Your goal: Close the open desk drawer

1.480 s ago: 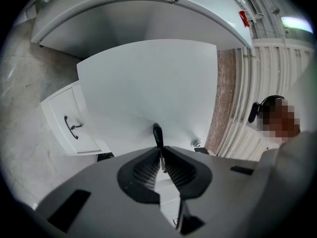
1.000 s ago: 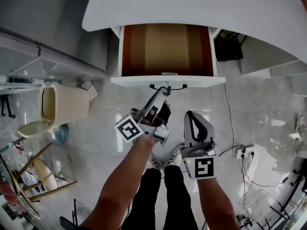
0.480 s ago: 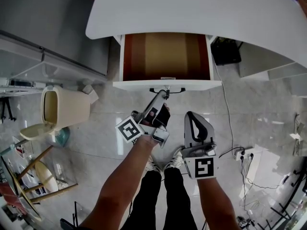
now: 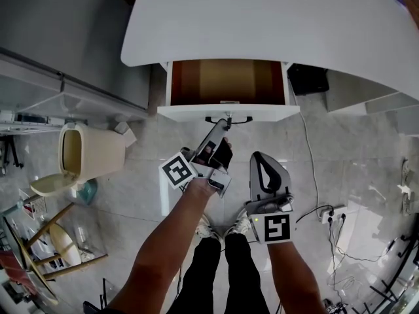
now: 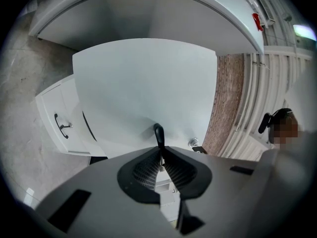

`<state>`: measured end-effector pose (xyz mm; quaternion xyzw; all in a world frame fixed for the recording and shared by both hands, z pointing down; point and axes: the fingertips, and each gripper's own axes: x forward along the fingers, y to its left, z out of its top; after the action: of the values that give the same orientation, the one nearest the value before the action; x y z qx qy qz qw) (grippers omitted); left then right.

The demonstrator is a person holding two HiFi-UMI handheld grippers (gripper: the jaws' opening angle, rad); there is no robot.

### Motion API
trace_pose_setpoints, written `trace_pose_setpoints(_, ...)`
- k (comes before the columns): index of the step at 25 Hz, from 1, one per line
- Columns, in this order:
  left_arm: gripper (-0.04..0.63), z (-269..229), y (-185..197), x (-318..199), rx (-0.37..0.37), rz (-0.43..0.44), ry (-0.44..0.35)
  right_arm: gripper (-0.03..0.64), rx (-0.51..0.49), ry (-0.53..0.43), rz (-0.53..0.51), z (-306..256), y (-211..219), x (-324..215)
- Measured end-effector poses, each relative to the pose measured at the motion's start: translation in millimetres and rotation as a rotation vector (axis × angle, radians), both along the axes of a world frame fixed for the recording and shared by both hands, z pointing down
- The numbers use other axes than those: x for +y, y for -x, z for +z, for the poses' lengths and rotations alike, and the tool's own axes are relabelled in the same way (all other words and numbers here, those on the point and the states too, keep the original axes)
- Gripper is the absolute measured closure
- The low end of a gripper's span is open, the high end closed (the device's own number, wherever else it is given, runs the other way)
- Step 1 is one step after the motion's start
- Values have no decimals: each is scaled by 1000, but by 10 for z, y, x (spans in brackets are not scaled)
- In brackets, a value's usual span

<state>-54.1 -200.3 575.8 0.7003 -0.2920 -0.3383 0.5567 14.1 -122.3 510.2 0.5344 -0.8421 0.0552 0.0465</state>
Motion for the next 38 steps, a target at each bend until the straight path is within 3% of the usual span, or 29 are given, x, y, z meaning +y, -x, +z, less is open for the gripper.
trace_pose_setpoints(13,565,-66,2,-241,-7,8,1,591,17,40,-45,19,50,-262)
trace_pose_setpoints(38,563,-85,6,-925,-11,-51,26,591,-9,14,-45,-57,-34,-846)
